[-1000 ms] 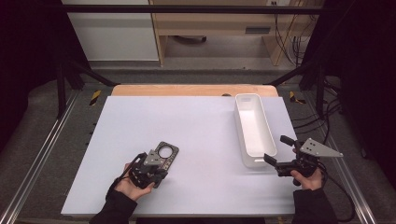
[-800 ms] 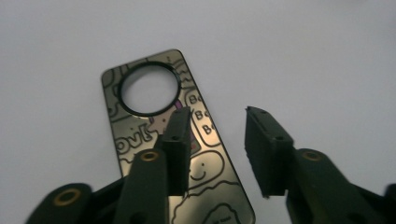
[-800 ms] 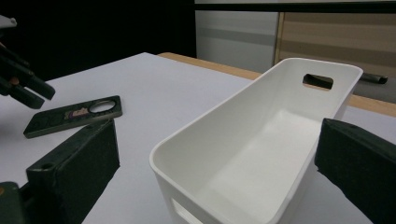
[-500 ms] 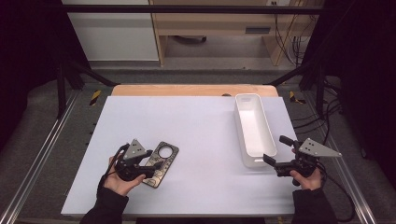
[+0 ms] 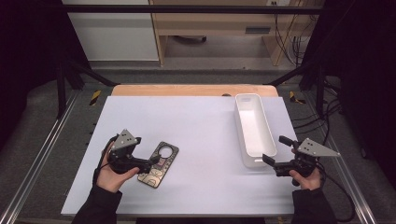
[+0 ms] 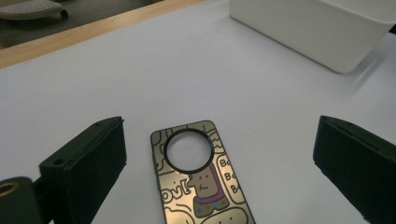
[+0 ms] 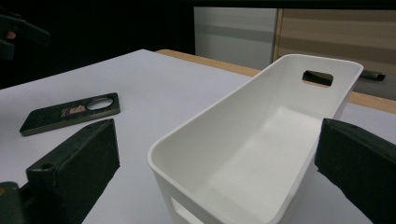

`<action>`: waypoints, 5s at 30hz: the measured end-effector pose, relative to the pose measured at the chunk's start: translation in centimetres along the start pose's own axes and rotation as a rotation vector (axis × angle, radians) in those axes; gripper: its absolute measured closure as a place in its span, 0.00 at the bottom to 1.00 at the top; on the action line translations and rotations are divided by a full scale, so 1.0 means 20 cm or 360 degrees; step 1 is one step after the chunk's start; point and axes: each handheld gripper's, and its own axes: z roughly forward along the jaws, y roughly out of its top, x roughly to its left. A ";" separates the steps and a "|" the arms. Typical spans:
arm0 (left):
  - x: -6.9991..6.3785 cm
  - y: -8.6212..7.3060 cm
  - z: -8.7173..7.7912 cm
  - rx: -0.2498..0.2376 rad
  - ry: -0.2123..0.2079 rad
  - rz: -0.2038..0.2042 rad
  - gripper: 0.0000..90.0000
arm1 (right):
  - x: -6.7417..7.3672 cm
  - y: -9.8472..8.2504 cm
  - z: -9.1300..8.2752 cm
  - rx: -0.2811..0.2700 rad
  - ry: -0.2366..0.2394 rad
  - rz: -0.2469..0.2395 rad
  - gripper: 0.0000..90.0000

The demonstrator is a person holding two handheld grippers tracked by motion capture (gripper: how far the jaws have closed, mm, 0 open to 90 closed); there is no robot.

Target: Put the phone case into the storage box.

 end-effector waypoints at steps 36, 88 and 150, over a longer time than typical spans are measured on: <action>0.02 -0.02 0.28 0.0301 0.0078 0.0012 0.00 | -0.01 0.00 -0.02 -0.0013 -0.0005 0.0000 0.00; 0.01 -0.21 0.50 0.0674 0.0127 -0.0076 0.01 | -0.01 0.00 -0.01 -0.0003 -0.0004 0.0004 0.00; -0.01 -0.22 0.50 0.0689 0.0206 -0.0090 0.10 | 0.00 0.00 0.00 0.0005 0.0008 0.0000 0.00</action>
